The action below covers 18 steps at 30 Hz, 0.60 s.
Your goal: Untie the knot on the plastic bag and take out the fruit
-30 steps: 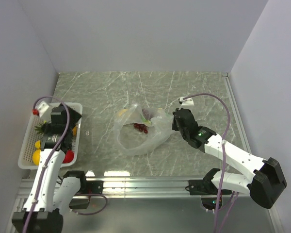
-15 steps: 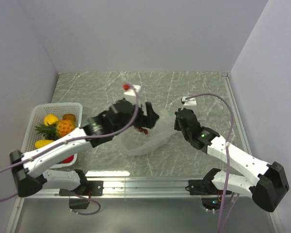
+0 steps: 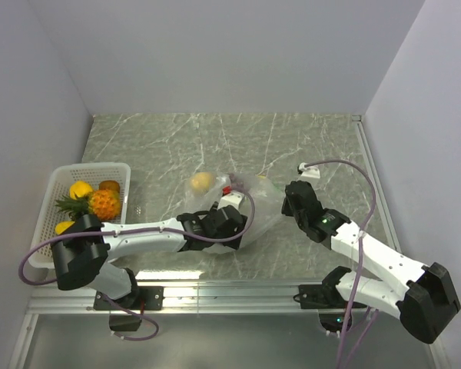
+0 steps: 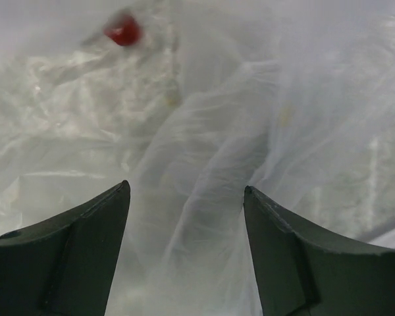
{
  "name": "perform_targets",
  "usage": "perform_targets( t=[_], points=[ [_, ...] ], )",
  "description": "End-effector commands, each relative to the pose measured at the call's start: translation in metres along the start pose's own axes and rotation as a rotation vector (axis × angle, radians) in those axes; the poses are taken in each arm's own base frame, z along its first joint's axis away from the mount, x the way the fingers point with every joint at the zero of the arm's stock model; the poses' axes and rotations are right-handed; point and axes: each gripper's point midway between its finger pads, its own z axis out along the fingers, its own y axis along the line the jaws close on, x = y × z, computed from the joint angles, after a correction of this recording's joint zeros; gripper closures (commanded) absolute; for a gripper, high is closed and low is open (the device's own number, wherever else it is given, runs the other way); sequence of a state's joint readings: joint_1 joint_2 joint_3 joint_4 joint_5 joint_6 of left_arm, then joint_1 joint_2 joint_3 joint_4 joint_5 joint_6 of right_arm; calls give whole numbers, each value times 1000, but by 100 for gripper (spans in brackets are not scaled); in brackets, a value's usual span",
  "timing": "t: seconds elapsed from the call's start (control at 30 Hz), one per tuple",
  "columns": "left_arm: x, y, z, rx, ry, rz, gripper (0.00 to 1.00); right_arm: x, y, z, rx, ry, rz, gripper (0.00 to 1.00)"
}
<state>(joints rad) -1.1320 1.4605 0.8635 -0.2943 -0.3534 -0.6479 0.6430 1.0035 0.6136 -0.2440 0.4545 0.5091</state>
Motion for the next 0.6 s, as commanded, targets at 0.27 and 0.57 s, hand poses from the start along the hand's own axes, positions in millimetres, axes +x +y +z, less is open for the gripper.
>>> perform_targets(
  t=[0.27, 0.57],
  points=[
    [-5, -2, 0, 91, -124, -23, 19, -17, 9, -31, -109, -8, 11, 66],
    [-3, -2, -8, 151, -151, 78, 19, -98, 98, -73, -540, -174, -291, 28]
  ],
)
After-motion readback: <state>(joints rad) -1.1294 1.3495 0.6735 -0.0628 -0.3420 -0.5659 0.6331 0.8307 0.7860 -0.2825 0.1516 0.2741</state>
